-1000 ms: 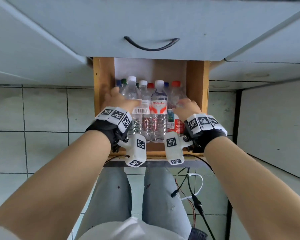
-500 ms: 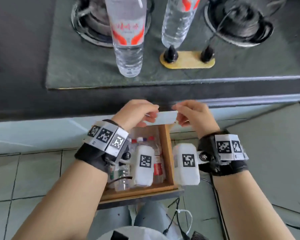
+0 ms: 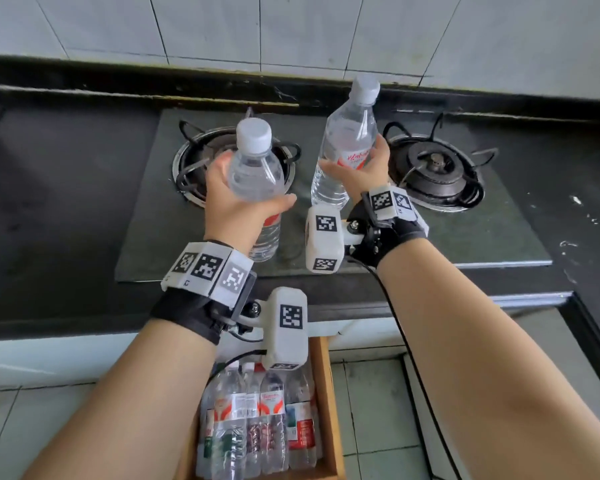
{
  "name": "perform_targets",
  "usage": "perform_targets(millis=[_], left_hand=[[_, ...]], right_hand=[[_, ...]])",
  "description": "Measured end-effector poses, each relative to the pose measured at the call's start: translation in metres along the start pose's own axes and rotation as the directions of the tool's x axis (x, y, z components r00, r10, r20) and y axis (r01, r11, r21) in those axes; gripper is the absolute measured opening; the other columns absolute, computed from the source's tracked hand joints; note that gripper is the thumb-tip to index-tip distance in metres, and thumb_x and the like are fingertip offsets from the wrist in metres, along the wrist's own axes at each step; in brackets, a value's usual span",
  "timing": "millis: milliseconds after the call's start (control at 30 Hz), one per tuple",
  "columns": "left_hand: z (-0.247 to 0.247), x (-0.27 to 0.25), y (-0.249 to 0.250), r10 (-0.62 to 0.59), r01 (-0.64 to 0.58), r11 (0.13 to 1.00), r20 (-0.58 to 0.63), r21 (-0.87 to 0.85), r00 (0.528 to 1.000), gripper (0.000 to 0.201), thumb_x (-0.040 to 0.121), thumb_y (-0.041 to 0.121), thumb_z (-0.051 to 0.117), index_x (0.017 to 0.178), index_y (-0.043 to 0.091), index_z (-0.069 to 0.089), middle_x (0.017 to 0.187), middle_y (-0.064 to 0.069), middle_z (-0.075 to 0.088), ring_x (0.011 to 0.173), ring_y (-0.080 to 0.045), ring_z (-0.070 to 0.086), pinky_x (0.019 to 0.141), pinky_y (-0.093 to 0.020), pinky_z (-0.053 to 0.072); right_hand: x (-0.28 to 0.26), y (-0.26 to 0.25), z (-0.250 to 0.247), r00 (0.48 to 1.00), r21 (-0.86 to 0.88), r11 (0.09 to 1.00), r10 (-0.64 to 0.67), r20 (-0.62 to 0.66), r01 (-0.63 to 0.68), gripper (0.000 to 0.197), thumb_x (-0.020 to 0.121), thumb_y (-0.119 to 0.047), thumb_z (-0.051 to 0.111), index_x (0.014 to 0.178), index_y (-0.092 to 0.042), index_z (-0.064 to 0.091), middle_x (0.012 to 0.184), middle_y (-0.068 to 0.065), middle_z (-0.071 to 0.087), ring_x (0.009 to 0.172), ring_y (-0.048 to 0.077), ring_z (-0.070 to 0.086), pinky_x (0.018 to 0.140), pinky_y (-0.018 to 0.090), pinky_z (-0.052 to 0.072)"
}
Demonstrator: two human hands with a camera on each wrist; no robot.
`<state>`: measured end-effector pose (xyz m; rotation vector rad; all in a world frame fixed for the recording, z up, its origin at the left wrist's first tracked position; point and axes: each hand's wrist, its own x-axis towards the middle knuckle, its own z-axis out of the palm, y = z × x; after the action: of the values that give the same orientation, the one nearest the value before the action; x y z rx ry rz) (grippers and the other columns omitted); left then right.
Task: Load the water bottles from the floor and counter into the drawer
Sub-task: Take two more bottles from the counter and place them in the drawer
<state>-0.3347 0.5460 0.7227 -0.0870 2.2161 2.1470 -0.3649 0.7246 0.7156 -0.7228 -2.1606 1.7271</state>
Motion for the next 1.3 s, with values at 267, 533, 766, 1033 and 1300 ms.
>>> perform_targets(millis=[267, 533, 766, 1033, 1300], left_hand=[[0.002, 0.001, -0.007, 0.061, -0.061, 0.998, 0.015, -0.021, 0.998, 0.076, 0.06, 0.01, 0.082, 0.126, 0.011, 0.045, 0.112, 0.003, 0.062, 0.099, -0.004, 0.059, 0.08, -0.01, 0.045], [-0.018, -0.026, -0.005, 0.147, -0.148, 0.964, -0.02, -0.219, 0.989, 0.065, 0.05, 0.03, 0.083, 0.107, 0.022, 0.054, 0.098, 0.009, 0.063, 0.096, -0.005, 0.061, 0.087, -0.026, 0.049], [-0.036, -0.073, -0.013, 0.146, -0.092, 0.967, 0.219, -0.238, 0.965, 0.103, 0.036, 0.06, 0.081, 0.117, 0.004, 0.053, 0.102, 0.0, 0.064, 0.106, -0.021, 0.059, 0.093, -0.037, 0.049], [-0.041, -0.13, -0.132, -0.169, 0.222, 0.966, 0.325, -0.134, 0.931, 0.095, 0.025, 0.059, 0.085, 0.107, 0.022, 0.053, 0.09, 0.011, 0.07, 0.093, -0.01, 0.064, 0.081, -0.027, 0.05], [-0.046, -0.157, -0.266, -0.44, 0.435, 0.897, 0.083, 0.077, 0.894, 0.075, 0.048, 0.051, 0.077, 0.114, 0.025, 0.053, 0.111, 0.007, 0.061, 0.108, -0.013, 0.057, 0.102, -0.042, 0.043]], right_hand=[[-0.002, 0.011, 0.013, 0.994, 0.061, 0.997, -0.049, -0.094, 0.055, 0.067, 0.073, -0.008, 0.071, 0.13, -0.004, 0.036, 0.109, 0.0, 0.052, 0.094, 0.014, 0.053, 0.083, 0.026, 0.045], [-0.061, -0.006, -0.022, 0.963, 0.42, 0.867, -0.251, -0.096, 0.268, 0.053, 0.065, -0.007, 0.073, 0.113, -0.003, 0.052, 0.099, 0.005, 0.063, 0.092, 0.013, 0.063, 0.084, 0.031, 0.055], [-0.125, 0.017, -0.059, 0.931, 0.513, 0.835, -0.325, 0.164, 0.201, 0.037, 0.064, -0.02, 0.07, 0.098, -0.006, 0.063, 0.081, -0.002, 0.072, 0.081, 0.022, 0.063, 0.077, 0.035, 0.052], [-0.188, 0.153, -0.06, 0.885, 0.301, 0.945, -0.024, 0.465, -0.132, 0.042, 0.049, -0.029, 0.084, 0.089, -0.02, 0.073, 0.083, -0.007, 0.076, 0.08, 0.011, 0.069, 0.074, 0.026, 0.055], [-0.224, 0.296, -0.02, 0.819, 0.014, 0.893, 0.407, 0.403, -0.451, 0.043, 0.056, -0.016, 0.082, 0.097, -0.017, 0.068, 0.076, -0.011, 0.075, 0.077, 0.008, 0.069, 0.075, 0.026, 0.052]])
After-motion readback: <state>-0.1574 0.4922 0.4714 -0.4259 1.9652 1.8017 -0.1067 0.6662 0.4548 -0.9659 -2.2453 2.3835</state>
